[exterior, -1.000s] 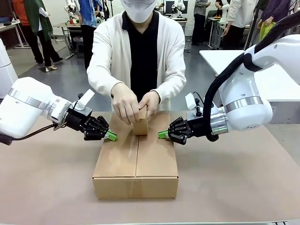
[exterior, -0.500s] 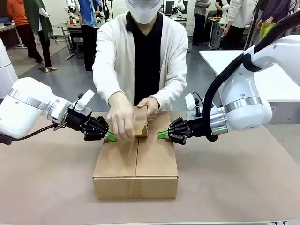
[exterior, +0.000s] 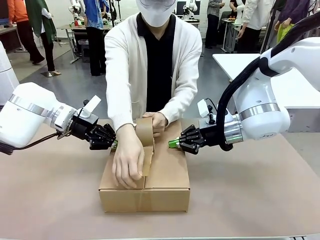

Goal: Wrap the clocks to prevent damage.
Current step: After the human seals the box with tape, release both hands from the side flaps of the Package Box.

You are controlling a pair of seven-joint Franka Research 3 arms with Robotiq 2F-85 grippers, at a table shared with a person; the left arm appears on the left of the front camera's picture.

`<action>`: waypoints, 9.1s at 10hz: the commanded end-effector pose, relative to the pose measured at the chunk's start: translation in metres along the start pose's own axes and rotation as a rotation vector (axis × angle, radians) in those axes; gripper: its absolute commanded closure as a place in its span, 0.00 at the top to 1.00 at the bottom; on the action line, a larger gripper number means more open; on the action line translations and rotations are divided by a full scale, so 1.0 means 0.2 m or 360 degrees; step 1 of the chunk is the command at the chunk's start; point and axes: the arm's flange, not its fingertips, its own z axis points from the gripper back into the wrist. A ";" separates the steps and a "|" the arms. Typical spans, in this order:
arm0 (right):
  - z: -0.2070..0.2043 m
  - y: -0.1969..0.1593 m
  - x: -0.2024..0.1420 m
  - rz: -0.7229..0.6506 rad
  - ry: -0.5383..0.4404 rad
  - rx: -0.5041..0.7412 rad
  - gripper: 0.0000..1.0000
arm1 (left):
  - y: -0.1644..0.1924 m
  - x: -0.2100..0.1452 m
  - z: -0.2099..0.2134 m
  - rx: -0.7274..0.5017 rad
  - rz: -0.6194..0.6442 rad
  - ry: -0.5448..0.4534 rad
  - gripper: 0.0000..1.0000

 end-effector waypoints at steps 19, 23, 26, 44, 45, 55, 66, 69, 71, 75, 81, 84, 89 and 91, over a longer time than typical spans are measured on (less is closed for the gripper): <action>-0.02 0.00 -0.03 -0.0016 0.0017 -0.0003 0.01 | 0.00 -0.01 -0.01 0.0010 -0.0017 0.0017 0.00; -0.02 0.00 -0.03 -0.0016 0.0017 -0.0003 0.01 | 0.00 -0.01 -0.01 0.0010 -0.0017 0.0017 0.00; -0.02 0.00 -0.03 -0.0016 0.0017 -0.0003 0.01 | 0.00 -0.01 -0.01 0.0010 -0.0017 0.0017 0.00; -0.02 0.00 -0.03 -0.0016 0.0017 -0.0003 0.01 | 0.00 -0.01 -0.01 0.0010 -0.0017 0.0017 0.00; -0.02 0.00 -0.03 -0.0016 0.0017 -0.0003 0.01 | 0.00 -0.01 -0.01 0.0010 -0.0017 0.0017 0.00; -0.02 0.00 -0.03 -0.0016 0.0017 -0.0003 0.01 | 0.00 -0.01 -0.01 0.0010 -0.0017 0.0017 0.00; -0.02 0.00 -0.03 -0.0016 0.0017 -0.0003 0.01 | 0.00 -0.01 -0.01 0.0010 -0.0017 0.0017 0.00; -0.02 0.00 -0.03 -0.0016 0.0017 -0.0003 0.01 | 0.00 -0.01 -0.01 0.0010 -0.0017 0.0017 0.00; 0.00 0.00 0.00 -0.0001 -0.0001 0.0001 0.01 | 0.00 0.00 0.00 0.0000 0.0000 0.0001 0.00; 0.27 -0.05 0.43 -0.0028 0.0131 -0.0046 0.01 | -0.09 0.45 0.41 -0.0020 0.0045 0.0149 0.00; 0.89 0.19 1.00 -0.0121 0.0664 -0.0304 0.01 | -0.47 0.79 1.01 0.0210 0.0271 0.0511 0.00; 1.00 0.16 0.97 -0.0085 0.0601 -0.0370 0.01 | -0.48 0.80 1.06 0.0228 0.0243 0.0494 0.00; 1.04 0.22 1.04 -0.0095 0.0638 -0.0391 0.01 | -0.48 0.80 1.06 0.0228 0.0243 0.0494 0.00; 1.04 0.22 1.04 -0.0095 0.0638 -0.0391 0.01 | -0.48 0.80 1.06 0.0228 0.0243 0.0494 0.00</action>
